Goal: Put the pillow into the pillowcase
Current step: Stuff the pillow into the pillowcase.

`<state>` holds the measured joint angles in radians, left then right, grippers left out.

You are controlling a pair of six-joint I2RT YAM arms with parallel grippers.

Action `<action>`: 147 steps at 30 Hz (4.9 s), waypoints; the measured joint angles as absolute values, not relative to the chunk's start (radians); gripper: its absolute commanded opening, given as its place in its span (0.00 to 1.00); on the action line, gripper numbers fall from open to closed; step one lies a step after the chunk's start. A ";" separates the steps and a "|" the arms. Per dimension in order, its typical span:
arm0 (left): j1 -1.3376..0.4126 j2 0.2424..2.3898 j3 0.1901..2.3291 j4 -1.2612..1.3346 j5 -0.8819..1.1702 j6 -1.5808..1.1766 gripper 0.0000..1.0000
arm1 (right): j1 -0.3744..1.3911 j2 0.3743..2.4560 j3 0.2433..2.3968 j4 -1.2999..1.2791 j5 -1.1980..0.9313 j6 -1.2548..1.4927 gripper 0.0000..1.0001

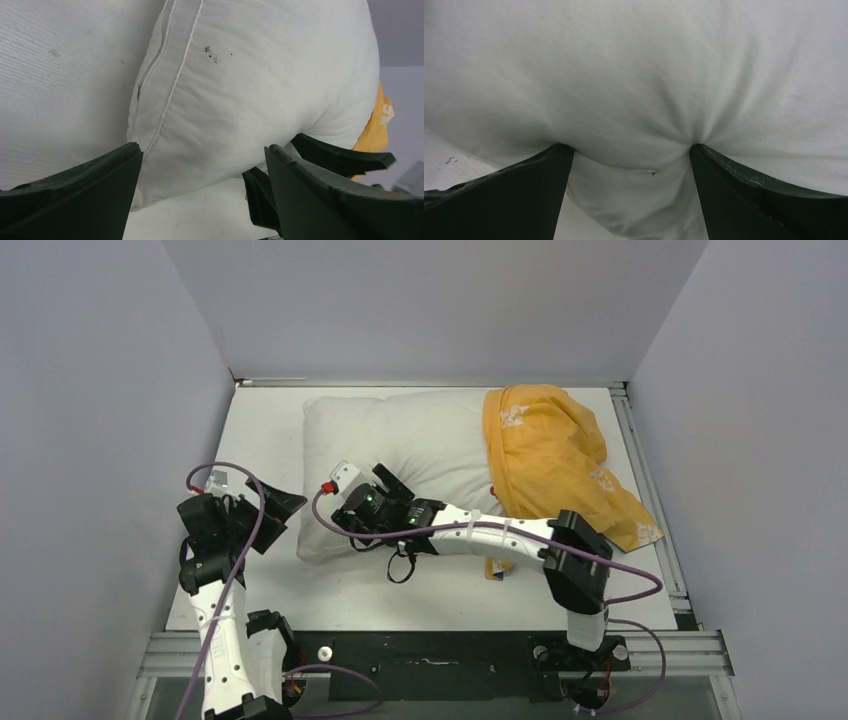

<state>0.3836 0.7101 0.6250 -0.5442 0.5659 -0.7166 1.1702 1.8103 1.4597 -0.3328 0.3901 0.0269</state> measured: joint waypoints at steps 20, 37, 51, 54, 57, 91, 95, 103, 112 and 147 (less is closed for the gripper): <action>0.381 0.708 0.685 -0.742 0.517 -0.507 0.94 | 1.058 1.888 1.519 -0.361 0.245 0.094 0.05; 0.150 0.688 0.562 -0.580 0.568 -0.686 0.96 | 0.783 1.408 1.507 -0.497 -0.031 0.206 0.05; -0.243 0.794 0.438 -0.188 0.387 -1.005 0.90 | 1.086 1.319 1.293 -0.432 0.162 0.113 0.90; -0.247 0.792 0.436 -0.174 0.370 -1.019 0.90 | 1.287 1.322 1.286 -0.403 0.320 0.020 0.90; -0.249 0.793 0.436 -0.167 0.365 -1.026 0.90 | 1.431 1.333 1.259 -0.366 0.465 -0.065 0.90; -0.262 0.705 0.471 -0.252 0.344 -0.967 0.92 | 1.118 1.574 1.583 -0.346 0.449 -0.060 0.05; -0.289 0.729 0.430 -0.222 0.348 -0.992 0.92 | 1.017 1.555 1.706 -0.353 0.376 -0.002 0.05; -0.484 0.880 0.410 -0.039 0.301 -1.091 0.95 | 0.986 1.516 1.765 -0.315 0.367 0.052 0.05; -0.775 1.271 0.503 0.302 0.176 -1.234 0.96 | 0.986 1.506 1.790 -0.250 0.357 0.101 0.05; -1.044 2.131 0.797 1.227 -0.304 -1.654 0.00 | 0.982 1.361 1.776 -0.207 0.403 0.138 0.05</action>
<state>-1.0439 2.1311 0.7971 1.2266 -0.3038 -1.6539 0.9825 1.3605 1.7760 -0.2066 0.4026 0.1379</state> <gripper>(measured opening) 0.025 0.096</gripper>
